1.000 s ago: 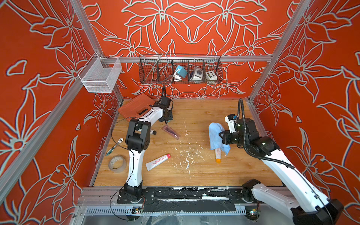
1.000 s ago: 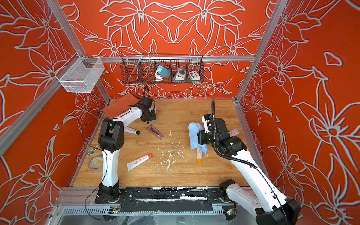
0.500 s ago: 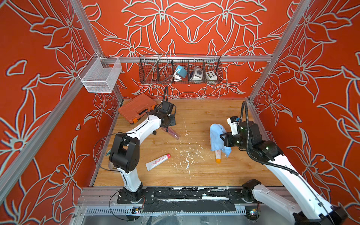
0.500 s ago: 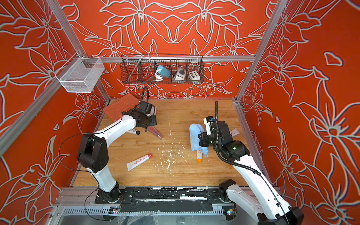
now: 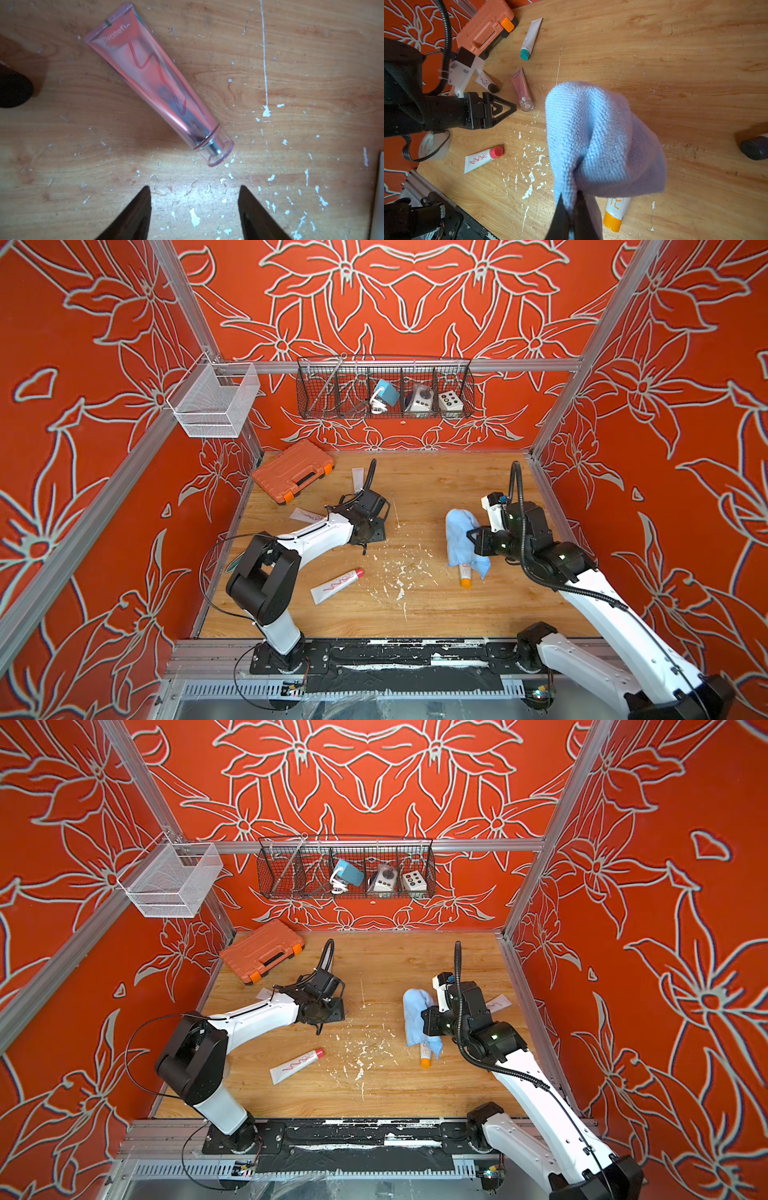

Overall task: Wipe the surface of the toothpaste tube
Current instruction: Move the toothpaste to the center of the board.

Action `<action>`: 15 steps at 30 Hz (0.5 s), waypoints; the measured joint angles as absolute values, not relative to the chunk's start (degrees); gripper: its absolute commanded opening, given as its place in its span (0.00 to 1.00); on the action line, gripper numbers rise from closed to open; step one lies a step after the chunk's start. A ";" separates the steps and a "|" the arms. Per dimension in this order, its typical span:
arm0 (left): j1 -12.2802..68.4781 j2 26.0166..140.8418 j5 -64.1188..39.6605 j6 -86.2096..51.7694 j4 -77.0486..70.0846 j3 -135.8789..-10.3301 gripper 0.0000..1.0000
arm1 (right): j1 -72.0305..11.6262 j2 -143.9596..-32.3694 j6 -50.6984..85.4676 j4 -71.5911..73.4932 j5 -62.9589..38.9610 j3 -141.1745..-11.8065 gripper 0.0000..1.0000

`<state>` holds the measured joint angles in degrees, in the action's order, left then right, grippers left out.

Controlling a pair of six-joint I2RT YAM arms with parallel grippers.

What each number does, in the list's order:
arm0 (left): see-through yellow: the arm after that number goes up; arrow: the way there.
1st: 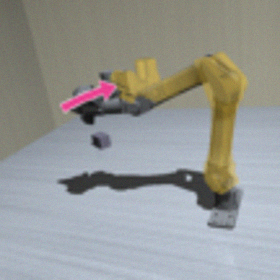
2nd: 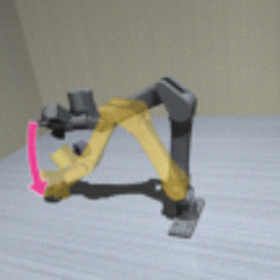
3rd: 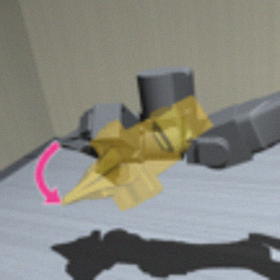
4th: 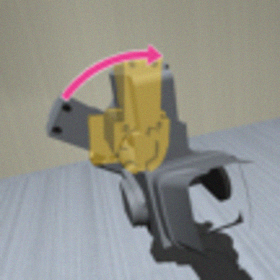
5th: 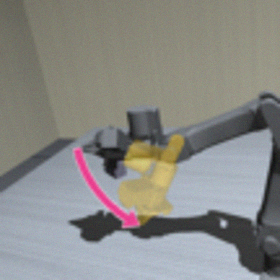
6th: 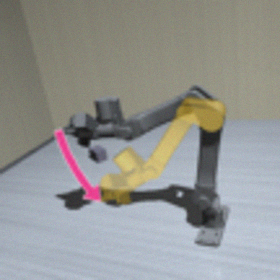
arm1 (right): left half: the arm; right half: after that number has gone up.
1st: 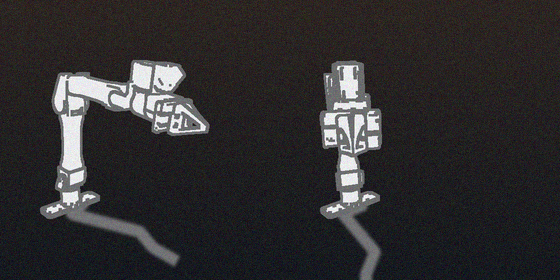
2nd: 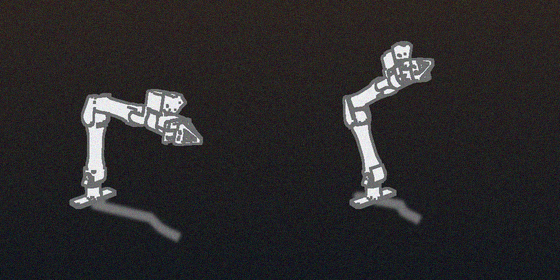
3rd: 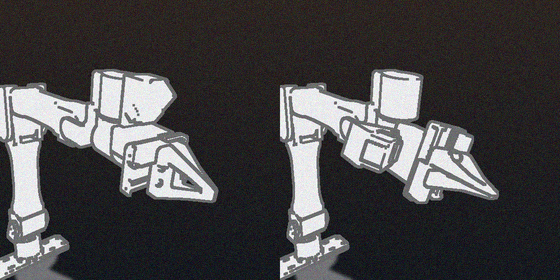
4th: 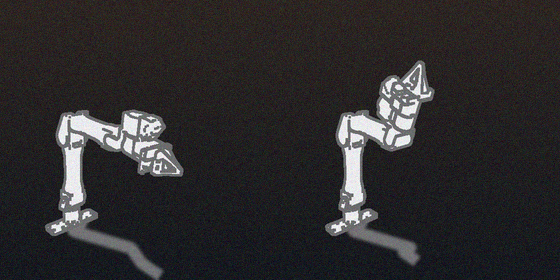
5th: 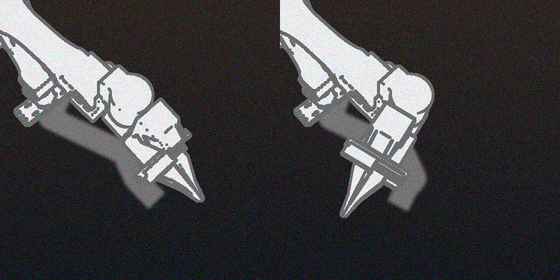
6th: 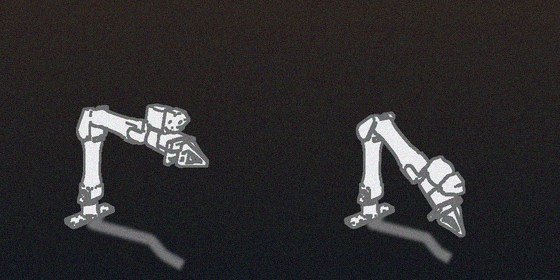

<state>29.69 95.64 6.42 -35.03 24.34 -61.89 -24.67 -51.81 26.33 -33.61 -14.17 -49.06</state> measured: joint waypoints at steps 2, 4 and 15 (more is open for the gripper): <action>29.69 95.68 6.48 -35.62 24.16 -61.82 0.68 | -24.67 -52.16 26.33 -33.41 -14.20 -48.93 0.00; 29.69 95.85 6.59 -36.07 23.59 -61.89 0.72 | -24.64 -52.40 26.33 -33.17 -14.20 -48.88 0.00; 29.98 100.73 7.81 -37.78 23.88 -66.67 0.70 | -24.64 -52.86 26.30 -32.03 -14.17 -47.72 0.00</action>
<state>29.98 100.73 7.81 -37.78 23.88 -66.67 -24.64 -52.86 26.30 -32.03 -14.17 -47.72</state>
